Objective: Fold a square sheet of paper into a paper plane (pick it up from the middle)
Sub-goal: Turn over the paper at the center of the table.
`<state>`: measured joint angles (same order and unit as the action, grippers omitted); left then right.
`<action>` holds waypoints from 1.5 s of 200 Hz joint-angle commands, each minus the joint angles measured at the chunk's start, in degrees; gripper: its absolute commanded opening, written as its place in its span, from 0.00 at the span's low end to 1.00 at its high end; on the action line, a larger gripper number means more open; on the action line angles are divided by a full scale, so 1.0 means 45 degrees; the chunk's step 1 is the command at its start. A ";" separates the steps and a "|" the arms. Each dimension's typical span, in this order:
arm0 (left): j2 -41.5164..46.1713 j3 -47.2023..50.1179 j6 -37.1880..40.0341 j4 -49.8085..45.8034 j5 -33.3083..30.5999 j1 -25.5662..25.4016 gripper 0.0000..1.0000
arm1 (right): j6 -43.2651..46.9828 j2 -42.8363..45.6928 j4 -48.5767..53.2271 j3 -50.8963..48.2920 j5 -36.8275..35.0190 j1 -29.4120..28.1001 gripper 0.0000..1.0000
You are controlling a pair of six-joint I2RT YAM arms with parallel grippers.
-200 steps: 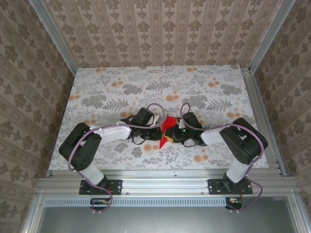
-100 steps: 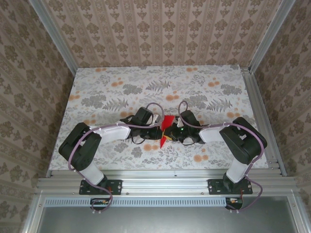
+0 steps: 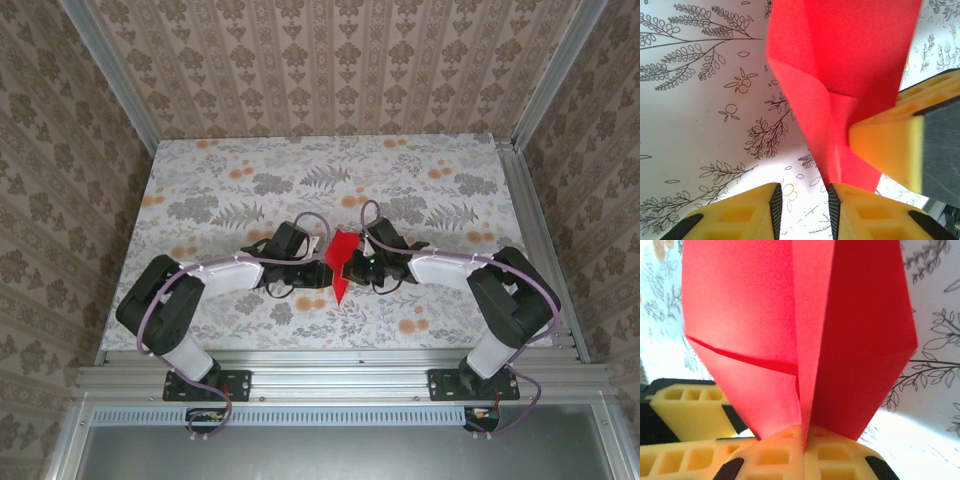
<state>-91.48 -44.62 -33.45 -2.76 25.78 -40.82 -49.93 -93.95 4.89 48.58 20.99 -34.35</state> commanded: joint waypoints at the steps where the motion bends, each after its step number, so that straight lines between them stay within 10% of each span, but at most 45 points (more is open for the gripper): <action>1: 0.0645 0.0246 0.0045 -0.0070 0.0174 0.0133 0.37 | 0.1817 0.0340 0.3690 0.1041 -0.1966 -0.0386 0.00; 300: 0.1900 0.1758 0.0473 -0.0756 0.0625 0.0954 0.48 | 0.2970 -0.3405 0.7484 0.4531 -0.5152 -0.2289 0.16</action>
<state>-83.20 -36.71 -32.95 -4.86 27.29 -36.97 -37.41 -107.33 35.99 68.07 -0.03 -43.92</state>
